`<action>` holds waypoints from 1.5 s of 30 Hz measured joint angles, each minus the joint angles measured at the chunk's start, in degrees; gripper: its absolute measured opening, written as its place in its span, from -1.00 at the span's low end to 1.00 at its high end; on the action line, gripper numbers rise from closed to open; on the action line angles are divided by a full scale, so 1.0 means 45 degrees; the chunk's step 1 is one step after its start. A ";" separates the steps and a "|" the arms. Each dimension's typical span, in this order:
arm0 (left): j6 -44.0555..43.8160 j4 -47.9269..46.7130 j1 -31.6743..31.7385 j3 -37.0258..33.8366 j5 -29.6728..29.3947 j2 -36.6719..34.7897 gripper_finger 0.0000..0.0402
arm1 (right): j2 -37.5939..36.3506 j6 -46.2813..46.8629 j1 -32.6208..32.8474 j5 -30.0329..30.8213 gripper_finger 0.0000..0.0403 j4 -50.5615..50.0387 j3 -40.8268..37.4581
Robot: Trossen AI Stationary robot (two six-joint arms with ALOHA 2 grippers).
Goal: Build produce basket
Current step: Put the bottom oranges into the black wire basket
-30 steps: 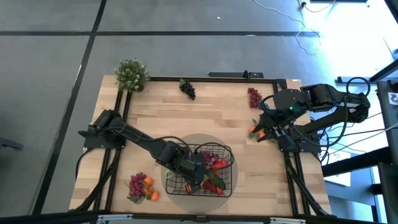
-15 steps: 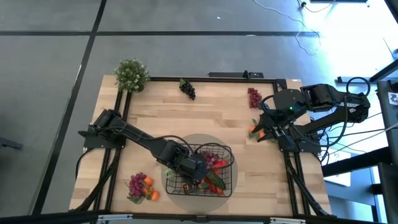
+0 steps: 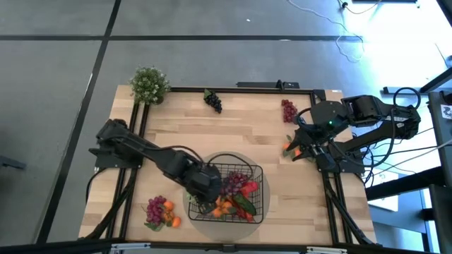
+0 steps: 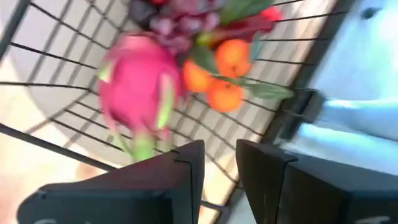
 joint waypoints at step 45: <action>-0.8015 0.0757 -0.7654 -0.5437 -0.3170 -0.1167 -0.61 | 0.0000 0.1443 0.0003 -0.0311 -0.24 0.1819 0.0005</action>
